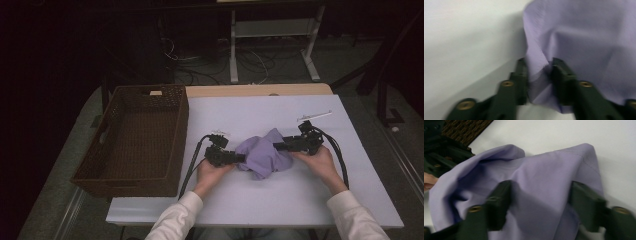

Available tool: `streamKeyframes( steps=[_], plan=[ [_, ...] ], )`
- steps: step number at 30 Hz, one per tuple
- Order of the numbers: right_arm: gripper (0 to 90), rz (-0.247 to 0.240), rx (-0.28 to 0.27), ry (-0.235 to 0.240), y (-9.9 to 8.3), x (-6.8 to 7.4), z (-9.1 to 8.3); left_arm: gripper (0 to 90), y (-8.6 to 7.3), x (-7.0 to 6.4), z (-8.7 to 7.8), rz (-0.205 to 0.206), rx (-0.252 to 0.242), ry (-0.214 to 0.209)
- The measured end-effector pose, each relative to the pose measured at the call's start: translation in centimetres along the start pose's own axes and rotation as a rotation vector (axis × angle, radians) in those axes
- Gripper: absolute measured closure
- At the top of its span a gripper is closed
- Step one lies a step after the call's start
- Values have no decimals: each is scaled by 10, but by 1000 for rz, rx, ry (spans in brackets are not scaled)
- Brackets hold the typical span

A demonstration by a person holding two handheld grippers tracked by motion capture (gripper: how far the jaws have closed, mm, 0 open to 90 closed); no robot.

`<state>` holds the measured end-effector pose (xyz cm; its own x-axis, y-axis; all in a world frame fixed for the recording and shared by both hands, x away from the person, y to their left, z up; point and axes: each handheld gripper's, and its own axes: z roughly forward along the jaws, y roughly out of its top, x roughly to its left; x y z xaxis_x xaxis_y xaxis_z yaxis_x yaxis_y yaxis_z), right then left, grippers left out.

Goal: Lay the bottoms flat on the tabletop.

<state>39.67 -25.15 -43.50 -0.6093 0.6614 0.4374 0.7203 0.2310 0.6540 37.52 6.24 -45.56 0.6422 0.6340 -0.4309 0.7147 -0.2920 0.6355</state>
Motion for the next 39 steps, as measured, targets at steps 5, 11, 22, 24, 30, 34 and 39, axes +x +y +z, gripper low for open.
streamKeyframes(
  steps=[5,11,22,24,30,34,39],
  plan=[
    [840,-27,-11,16,2,7,-3,864,0,1,2,8,1,-12],
    [883,-65,-47,-14,8,10,-16,871,8,4,-15,-6,-66,-28],
    [886,-96,-224,-35,50,16,-40,870,32,3,-73,33,-303,-43],
    [886,-100,-242,-42,59,17,-41,870,32,5,-78,25,-322,-42],
    [886,-106,-283,-68,85,19,-51,870,34,7,-90,12,-380,-37],
    [886,-122,-302,-80,99,23,-62,870,37,5,-98,31,-405,-32],
    [886,-139,-333,-86,112,26,-79,870,39,4,-103,43,-433,-35]
  ],
)
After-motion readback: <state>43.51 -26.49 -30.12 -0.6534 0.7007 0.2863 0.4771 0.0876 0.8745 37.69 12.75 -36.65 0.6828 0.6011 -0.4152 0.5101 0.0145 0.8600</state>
